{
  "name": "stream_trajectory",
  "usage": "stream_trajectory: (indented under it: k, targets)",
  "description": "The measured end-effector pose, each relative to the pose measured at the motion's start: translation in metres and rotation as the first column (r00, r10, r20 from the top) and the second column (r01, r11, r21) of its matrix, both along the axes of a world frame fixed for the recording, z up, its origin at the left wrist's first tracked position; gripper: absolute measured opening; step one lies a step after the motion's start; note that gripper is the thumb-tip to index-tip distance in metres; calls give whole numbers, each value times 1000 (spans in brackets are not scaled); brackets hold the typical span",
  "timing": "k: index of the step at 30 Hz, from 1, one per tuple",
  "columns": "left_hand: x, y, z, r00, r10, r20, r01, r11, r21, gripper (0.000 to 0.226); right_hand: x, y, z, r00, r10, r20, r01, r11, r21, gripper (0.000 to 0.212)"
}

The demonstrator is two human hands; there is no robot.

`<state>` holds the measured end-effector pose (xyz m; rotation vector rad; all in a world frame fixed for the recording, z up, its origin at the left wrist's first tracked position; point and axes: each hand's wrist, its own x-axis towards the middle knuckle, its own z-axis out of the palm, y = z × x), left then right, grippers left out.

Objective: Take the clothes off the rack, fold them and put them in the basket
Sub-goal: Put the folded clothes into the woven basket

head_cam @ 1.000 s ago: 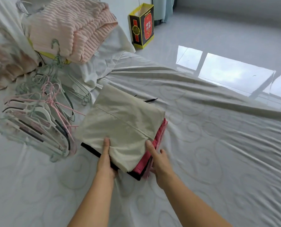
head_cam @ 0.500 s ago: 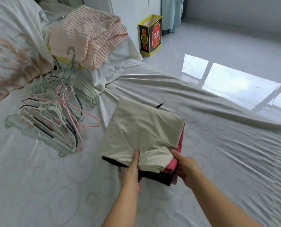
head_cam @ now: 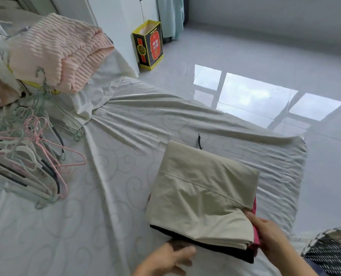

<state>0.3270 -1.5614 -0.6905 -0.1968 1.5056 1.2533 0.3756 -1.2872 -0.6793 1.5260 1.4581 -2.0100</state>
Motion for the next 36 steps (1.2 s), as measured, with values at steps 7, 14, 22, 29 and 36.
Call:
stream_trajectory:
  k: [7,14,22,29,36]
  targets:
    - [-112,-43,-10,841,364,-400,-420,906,-58,76,8,2,-6,995,85,-55,-83,996,30,34]
    - [-157,42,7,944,23,-329,-40,998,-48,110,3,6,-2,962,47,-268,-105,973,-208,71]
    - [-165,46,6,978,-131,-160,105,981,-160,109,-17,10,-14,960,2,-279,-28,996,-89,67]
    - [-159,59,-3,981,-1,-194,-26,990,-141,112,-29,15,-31,988,15,-151,-20,999,-31,84]
    - [-144,63,7,991,122,63,-113,985,-129,75,-25,13,-26,957,-46,-288,4,989,-147,62]
